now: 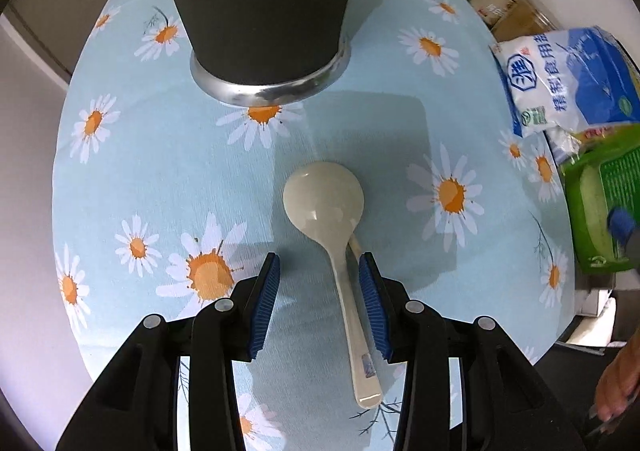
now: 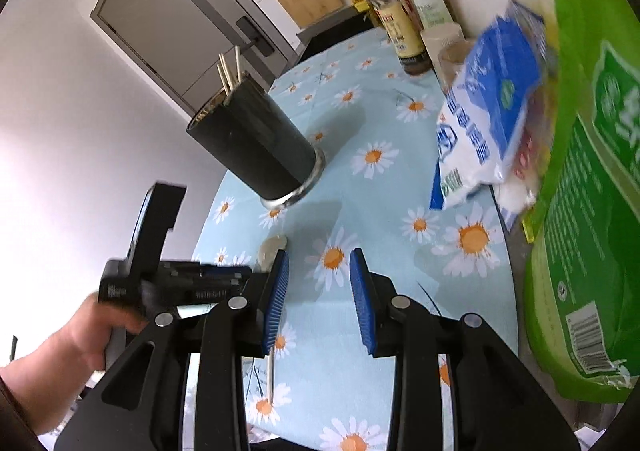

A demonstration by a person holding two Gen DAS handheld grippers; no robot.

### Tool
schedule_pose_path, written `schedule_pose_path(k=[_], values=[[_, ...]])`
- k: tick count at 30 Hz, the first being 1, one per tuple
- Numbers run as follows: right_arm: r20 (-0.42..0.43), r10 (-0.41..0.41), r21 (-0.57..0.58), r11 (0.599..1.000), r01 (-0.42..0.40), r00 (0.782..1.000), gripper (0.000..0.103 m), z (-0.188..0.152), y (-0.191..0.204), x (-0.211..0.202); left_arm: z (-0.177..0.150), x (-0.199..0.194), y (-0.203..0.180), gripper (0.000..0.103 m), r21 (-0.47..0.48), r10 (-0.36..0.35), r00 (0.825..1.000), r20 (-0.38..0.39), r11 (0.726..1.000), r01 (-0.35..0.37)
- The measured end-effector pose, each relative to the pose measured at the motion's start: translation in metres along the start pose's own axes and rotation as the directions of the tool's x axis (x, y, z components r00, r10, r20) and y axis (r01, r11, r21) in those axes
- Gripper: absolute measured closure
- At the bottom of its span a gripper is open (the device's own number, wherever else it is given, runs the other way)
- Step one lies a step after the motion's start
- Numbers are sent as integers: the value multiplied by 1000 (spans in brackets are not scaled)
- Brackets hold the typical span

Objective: Organize utensils
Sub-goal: 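Move both tools down to the cream spoon and chopstick beside the black holder, then grasp the cream spoon handle with the left tool while the right tool grasps the wooden chopstick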

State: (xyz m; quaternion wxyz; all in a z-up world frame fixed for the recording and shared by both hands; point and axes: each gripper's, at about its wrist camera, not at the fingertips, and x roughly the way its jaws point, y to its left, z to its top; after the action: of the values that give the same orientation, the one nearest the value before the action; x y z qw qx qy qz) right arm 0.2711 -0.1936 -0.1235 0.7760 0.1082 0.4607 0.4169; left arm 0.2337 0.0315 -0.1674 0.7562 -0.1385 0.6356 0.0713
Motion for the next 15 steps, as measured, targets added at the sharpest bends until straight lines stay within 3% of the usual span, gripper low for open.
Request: schedule_pose_path(k=[6, 9, 15], values=[[-64, 49, 4, 999, -49, 997, 70, -12, -15, 0, 13, 5, 8, 78, -50, 24, 999, -39, 998, -26], [-105, 82, 19, 997, -81, 991, 70, -16, -20, 3, 15, 6, 7, 80, -55, 48, 998, -46, 997, -50], [-98, 102, 13, 995, -101, 990, 70, -17, -17, -2, 24, 12, -5, 80, -12, 111, 990, -90, 994, -112]])
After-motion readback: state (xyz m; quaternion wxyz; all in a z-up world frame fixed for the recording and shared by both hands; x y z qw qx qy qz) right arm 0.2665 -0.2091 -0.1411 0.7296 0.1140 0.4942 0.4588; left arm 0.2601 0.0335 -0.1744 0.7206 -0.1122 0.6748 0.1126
